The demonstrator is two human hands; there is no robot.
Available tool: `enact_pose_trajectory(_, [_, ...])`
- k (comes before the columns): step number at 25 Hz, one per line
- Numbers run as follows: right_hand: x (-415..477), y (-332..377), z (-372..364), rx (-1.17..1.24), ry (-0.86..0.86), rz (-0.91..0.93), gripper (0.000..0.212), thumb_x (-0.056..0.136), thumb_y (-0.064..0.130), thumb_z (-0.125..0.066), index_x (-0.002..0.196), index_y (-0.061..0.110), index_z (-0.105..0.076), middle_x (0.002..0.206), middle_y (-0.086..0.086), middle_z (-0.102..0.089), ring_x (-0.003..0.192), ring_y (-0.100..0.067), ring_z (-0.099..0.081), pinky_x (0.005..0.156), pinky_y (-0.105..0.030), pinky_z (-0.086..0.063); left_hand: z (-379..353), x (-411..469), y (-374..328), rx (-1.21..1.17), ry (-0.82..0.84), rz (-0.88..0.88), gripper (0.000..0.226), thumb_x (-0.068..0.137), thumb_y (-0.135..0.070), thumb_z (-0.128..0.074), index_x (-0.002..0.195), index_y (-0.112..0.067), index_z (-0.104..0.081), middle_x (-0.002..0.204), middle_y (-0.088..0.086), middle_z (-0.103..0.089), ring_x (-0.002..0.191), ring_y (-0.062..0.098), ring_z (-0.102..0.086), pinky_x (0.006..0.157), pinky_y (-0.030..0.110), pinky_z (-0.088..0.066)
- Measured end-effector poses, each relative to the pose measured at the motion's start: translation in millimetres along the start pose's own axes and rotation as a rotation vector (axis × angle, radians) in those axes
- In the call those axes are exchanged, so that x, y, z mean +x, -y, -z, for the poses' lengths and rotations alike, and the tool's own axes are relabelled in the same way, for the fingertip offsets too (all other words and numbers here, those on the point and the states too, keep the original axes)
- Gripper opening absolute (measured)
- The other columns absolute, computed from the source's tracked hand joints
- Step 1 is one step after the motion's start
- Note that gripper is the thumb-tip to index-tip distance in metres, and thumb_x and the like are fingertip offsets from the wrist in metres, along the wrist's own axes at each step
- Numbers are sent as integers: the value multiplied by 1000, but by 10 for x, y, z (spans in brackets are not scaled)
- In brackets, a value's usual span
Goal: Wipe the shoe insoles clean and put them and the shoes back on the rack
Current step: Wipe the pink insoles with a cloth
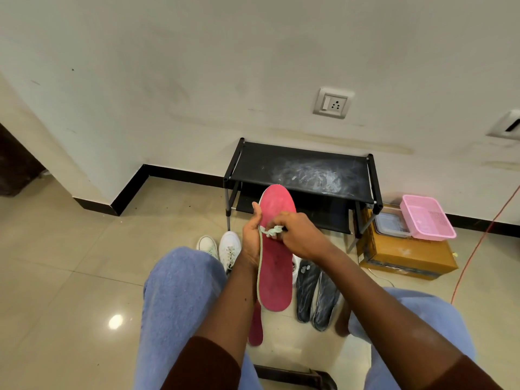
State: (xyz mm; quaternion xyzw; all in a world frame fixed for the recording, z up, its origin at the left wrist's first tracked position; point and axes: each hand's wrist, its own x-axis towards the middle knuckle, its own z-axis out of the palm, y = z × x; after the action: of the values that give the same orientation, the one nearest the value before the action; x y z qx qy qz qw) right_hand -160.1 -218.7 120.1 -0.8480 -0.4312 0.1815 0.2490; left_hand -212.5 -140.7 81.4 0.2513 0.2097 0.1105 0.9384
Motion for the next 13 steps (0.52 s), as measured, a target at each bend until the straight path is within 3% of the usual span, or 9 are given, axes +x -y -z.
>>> enact_pose_trajectory(3, [-35, -29, 52, 2, -33, -7, 21, 83, 0, -58, 97, 8, -72, 97, -9, -70, 90, -23, -62, 82, -36, -49, -54, -1, -16, 28, 4, 29, 75, 101, -42, -23, 62, -6, -76, 69, 9, -72, 62, 17, -71, 54, 24, -57])
enact_pose_trajectory(8, [48, -43, 58, -87, -262, -50, 19, 88, 10, -55, 98, 4, -70, 96, -13, -65, 89, -27, -59, 79, -35, -44, -111, 9, 2, 39, -14, 44, 73, 101, -44, -22, 69, -8, -77, 71, 8, -72, 65, 18, -71, 57, 25, -57])
enact_pose_trajectory(11, [133, -84, 128, -96, -386, -82, 19, 90, 11, -54, 98, 2, -69, 99, -14, -63, 89, -25, -58, 74, -28, -41, -146, -7, 35, 61, -36, 67, 61, 101, -44, -20, 92, -9, -70, 76, 8, -73, 69, 19, -72, 60, 27, -58])
enact_pose_trajectory(13, [169, -95, 182, -97, -461, -125, 21, 93, 11, -50, 101, 0, -66, 100, -14, -60, 84, -20, -53, 67, -21, -34, -192, -29, 33, 86, -54, 81, 57, 101, -44, -20, 97, -10, -65, 77, 7, -74, 69, 19, -72, 59, 27, -58])
